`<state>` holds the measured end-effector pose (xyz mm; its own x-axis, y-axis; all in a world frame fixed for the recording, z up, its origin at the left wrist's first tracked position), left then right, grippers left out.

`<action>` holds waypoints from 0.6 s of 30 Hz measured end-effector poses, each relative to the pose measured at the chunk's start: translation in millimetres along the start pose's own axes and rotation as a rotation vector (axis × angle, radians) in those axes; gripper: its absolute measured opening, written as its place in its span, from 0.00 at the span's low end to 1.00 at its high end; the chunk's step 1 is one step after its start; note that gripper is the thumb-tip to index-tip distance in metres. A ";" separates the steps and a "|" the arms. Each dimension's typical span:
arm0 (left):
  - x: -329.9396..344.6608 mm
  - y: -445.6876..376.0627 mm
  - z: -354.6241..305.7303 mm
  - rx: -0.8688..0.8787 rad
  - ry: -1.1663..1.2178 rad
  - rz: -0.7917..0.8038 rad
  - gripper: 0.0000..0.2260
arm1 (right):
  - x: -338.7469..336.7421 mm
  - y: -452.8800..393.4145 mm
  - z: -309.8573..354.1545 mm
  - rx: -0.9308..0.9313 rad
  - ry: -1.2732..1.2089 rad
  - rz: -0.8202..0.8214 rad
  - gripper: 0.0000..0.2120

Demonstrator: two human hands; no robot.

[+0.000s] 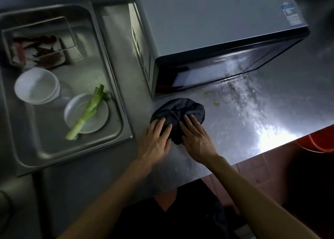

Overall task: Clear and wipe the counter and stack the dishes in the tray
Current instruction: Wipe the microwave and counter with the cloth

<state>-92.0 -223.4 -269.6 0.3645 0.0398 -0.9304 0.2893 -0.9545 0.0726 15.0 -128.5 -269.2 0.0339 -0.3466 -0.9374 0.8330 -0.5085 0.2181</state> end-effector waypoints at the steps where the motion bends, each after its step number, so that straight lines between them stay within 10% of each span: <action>1: 3.6 2.1 0.7 -0.005 -0.005 0.008 0.23 | 1.5 -2.5 -1.2 -0.016 0.006 0.015 0.26; 18: 17.2 -79.0 -8.8 -0.225 -0.150 0.114 0.31 | -14.3 -88.3 -54.9 -0.136 -0.038 0.096 0.30</action>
<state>-100.9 -144.7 -288.2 0.2754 -0.1241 -0.9533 0.4493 -0.8601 0.2417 -28.8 -35.4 -289.9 0.0981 -0.4193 -0.9026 0.8940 -0.3613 0.2650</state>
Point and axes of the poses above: each hand's wrist, its own y-axis away from the middle knuckle, its own x-axis out of the palm, z = x × y, the point moved 9 cm from there along -y, towards the middle knuckle, and after that the axes turned 3 degrees about x, right-handed, at the moved point
